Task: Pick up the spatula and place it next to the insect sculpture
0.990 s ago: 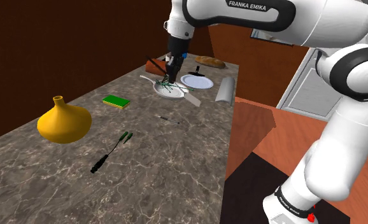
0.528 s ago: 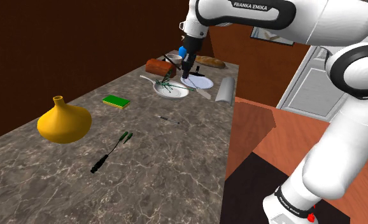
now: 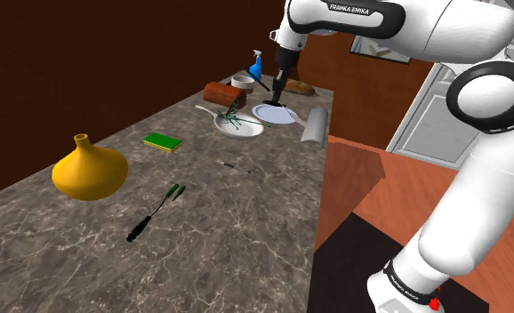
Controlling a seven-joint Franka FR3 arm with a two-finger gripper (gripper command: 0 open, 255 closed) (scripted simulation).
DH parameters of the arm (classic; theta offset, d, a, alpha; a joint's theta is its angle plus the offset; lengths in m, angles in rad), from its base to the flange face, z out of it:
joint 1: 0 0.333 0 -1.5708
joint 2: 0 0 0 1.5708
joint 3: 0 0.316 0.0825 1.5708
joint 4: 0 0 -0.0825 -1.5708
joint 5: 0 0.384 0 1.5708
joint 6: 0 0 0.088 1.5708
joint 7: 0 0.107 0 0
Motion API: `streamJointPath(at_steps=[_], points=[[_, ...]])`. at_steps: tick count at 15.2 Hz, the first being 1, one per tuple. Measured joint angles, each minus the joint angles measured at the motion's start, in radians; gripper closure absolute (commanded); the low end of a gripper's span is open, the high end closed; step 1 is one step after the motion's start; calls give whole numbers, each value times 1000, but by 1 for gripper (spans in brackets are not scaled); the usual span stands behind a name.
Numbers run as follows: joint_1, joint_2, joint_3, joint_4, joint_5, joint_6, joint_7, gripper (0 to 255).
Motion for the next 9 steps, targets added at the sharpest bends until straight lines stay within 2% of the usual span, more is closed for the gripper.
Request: streamJointPath(at_steps=[9], points=[[-113, 115, -79, 155, 16, -46, -191, 255]])
